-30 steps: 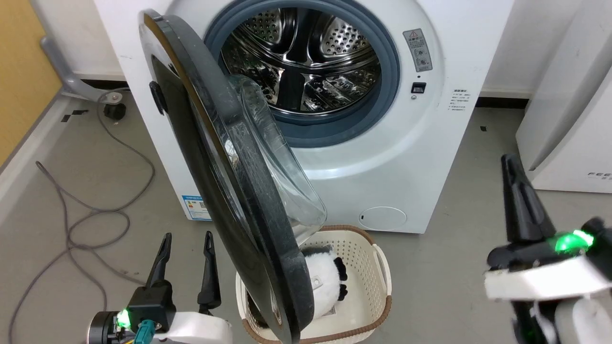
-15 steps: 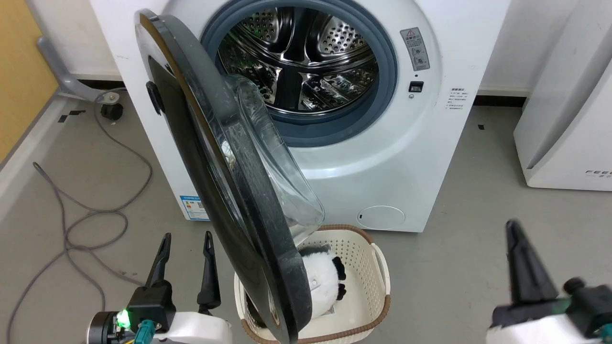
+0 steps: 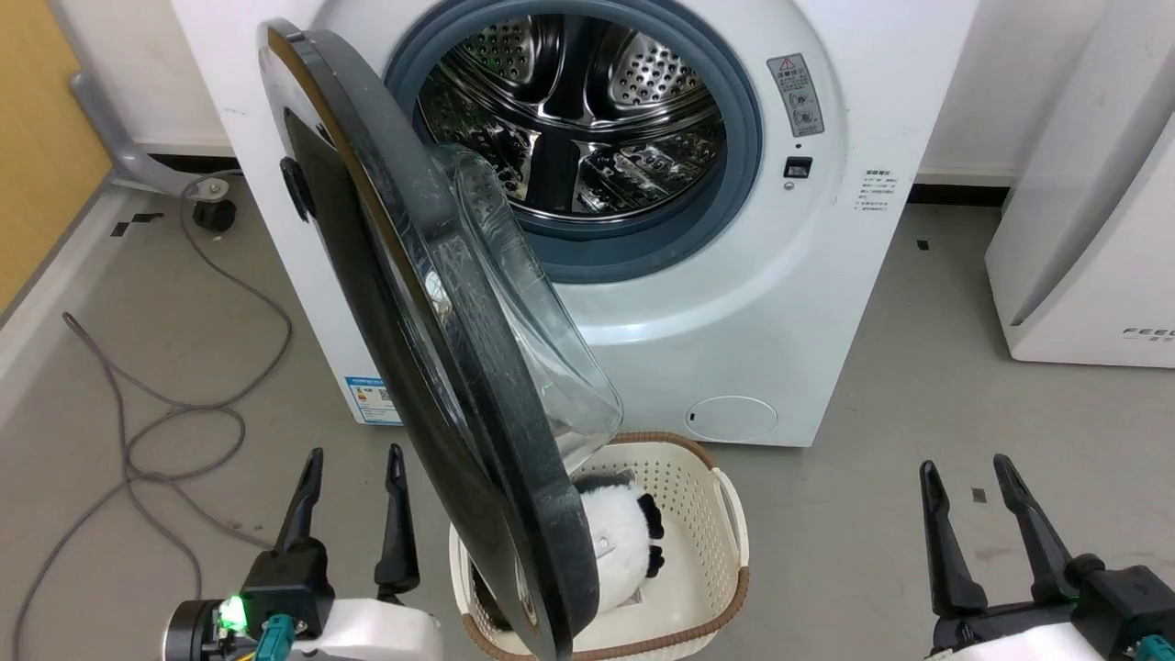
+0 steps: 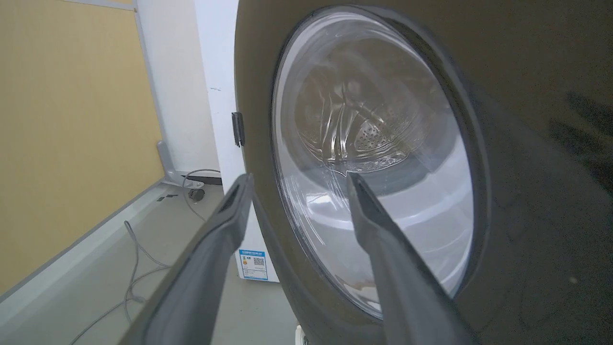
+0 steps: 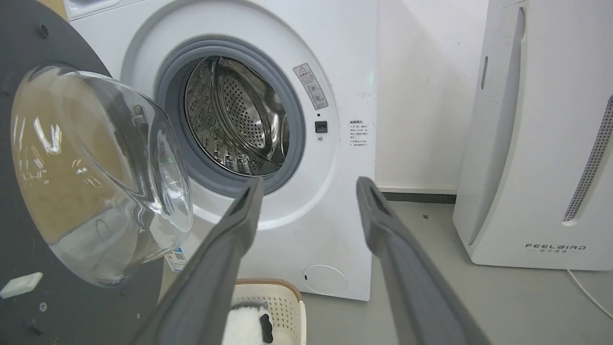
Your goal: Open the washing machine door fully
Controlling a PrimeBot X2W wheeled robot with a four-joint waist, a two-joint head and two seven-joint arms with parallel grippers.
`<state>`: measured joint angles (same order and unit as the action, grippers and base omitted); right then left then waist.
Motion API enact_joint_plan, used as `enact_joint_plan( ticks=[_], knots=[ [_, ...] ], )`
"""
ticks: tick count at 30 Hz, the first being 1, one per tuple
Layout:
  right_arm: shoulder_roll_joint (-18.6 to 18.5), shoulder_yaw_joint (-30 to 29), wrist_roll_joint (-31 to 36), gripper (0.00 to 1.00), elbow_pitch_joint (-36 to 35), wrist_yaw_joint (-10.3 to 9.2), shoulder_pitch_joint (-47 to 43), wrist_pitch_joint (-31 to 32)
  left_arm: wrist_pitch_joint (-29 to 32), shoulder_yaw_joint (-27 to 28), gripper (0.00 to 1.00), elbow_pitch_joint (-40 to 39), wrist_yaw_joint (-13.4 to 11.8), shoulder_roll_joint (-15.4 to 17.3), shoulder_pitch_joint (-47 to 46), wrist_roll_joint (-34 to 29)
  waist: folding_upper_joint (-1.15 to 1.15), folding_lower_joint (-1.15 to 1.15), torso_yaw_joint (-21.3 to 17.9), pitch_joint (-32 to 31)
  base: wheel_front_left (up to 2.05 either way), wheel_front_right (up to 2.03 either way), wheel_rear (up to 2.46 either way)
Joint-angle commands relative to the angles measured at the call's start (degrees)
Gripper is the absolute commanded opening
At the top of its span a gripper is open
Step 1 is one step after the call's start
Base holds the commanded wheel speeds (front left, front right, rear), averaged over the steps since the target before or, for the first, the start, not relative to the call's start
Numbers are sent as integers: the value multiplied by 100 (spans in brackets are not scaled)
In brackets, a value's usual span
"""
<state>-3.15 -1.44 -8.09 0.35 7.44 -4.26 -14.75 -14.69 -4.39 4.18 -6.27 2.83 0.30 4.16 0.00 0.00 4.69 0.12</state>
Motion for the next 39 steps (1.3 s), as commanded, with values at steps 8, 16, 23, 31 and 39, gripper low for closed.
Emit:
enact_joint_plan(
  ticks=[8,16,23,31,39],
  knots=[
    [26,-51,13,100,18,5,-40,-25,-30,222,0,-239,-6,5,-99,-84,0,0,40,-25,0,0,0],
    [27,-60,28,100,8,5,-46,-25,-30,504,0,-1075,99,14,-540,-197,0,0,51,-54,0,0,0],
    [27,-59,50,100,17,5,-60,-25,-30,284,0,-2078,310,9,-966,-112,0,0,38,-83,0,0,0],
    [27,-30,46,100,45,5,-76,-25,-30,-591,0,-2857,523,6,-1327,-95,0,0,27,-145,0,0,0],
    [27,-1,37,100,78,5,-118,-25,-30,-1561,0,-3082,666,6,-1422,-332,0,0,24,-214,0,0,0]
  ],
)
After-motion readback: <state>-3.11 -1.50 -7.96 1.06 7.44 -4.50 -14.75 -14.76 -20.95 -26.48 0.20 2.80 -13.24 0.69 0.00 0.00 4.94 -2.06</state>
